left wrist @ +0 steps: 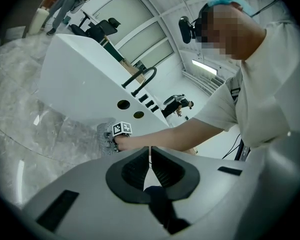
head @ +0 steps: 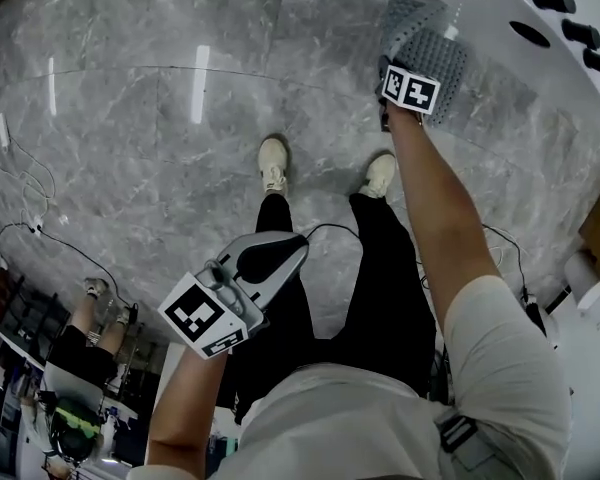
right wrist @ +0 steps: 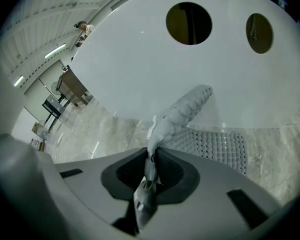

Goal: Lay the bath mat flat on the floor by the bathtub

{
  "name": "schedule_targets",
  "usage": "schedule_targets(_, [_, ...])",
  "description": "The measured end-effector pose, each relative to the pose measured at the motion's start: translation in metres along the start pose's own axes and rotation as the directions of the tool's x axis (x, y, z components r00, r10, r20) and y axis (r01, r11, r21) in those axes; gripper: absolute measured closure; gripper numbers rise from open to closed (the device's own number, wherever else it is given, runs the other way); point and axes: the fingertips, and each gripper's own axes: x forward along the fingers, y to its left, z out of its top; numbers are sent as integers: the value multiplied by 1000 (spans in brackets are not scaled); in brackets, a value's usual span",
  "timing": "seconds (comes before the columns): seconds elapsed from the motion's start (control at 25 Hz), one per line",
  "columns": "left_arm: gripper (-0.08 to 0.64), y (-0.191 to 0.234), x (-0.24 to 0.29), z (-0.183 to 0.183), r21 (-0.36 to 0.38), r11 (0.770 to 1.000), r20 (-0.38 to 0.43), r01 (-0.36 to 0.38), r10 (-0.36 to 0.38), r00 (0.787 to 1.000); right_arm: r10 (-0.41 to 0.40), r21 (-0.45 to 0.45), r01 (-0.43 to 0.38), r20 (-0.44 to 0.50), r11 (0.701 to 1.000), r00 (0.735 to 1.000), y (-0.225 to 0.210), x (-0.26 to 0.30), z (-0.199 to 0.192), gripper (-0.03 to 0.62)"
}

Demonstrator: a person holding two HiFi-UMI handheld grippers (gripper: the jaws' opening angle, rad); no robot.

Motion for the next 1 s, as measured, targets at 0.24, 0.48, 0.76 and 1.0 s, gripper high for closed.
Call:
schedule_targets(0.24, [532,28,-37,-8,-30,999,19,-20,20,1000,34,-29,-35,-19,999,999,48,24,-2,509])
schedule_targets(0.48, [533,42,-54,-12,-42,999,43,-20,22,999,53,-67,-57,-53,996,997,75,34,-5,436])
schedule_targets(0.76, [533,39,-66,-10,-26,1000,55,10,-9,998,80,-89,-83,-39,993,996,101,16,-8,497])
schedule_targets(1.0, [533,26,-79,2,21,999,55,38,-39,998,54,-46,-55,-32,997,998,106,-21,-19,525])
